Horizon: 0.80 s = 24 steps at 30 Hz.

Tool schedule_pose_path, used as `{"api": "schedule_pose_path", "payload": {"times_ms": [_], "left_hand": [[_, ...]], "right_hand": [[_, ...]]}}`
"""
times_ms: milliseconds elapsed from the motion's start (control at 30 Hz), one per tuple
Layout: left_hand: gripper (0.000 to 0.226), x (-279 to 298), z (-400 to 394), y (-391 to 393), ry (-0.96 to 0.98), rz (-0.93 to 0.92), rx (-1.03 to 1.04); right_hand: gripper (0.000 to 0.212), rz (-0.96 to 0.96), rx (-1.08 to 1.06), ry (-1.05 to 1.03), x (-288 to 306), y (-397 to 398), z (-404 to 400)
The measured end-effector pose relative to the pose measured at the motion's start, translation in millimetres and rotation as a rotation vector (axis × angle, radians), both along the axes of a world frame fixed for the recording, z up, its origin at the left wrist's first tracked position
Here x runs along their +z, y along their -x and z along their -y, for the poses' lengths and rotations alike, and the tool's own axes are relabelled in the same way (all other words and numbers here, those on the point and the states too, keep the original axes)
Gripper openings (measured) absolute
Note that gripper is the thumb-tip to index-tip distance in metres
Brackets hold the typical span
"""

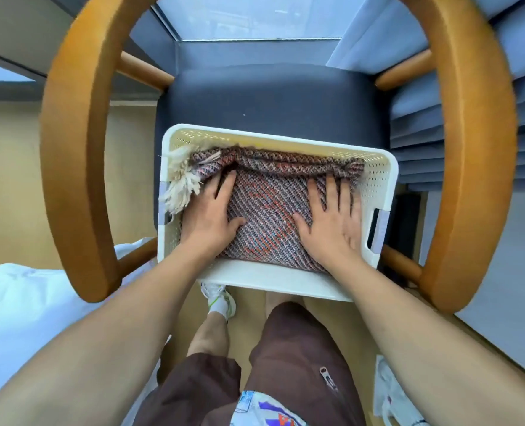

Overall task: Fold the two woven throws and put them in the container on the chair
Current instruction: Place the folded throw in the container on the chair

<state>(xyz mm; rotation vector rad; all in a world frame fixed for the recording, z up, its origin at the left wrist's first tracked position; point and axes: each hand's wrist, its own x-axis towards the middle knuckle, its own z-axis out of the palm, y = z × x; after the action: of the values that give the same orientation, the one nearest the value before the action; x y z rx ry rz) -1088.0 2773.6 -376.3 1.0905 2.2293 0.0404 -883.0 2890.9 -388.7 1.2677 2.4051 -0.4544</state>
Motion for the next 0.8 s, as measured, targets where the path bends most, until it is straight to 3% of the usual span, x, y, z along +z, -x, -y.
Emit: {"api": "schedule_pose_path", "payload": {"times_ms": [100,167,300,433,600,800], "left_hand": [[0.086,9,11,1,0.175,0.152,0.051],[0.082,24,6,7,0.188,0.178,0.088],[0.072,76,5,22,0.008,0.228,0.323],[0.065,138,42,37,-0.127,0.169,0.360],[0.066,209,144,57,-0.186,0.070,0.414],[0.061,275,348,75,-0.228,-0.067,0.566]], "right_hand": [[0.078,0.086,0.052,0.098,-1,-5,-6],[0.080,0.090,0.020,0.136,13,3,-11],[0.075,0.051,-0.031,0.179,63,14,2],[0.072,-0.014,0.022,0.206,121,34,36],[0.070,-0.098,0.254,0.135,193,88,107],[0.069,-0.218,0.605,-0.017,269,160,253]]}}
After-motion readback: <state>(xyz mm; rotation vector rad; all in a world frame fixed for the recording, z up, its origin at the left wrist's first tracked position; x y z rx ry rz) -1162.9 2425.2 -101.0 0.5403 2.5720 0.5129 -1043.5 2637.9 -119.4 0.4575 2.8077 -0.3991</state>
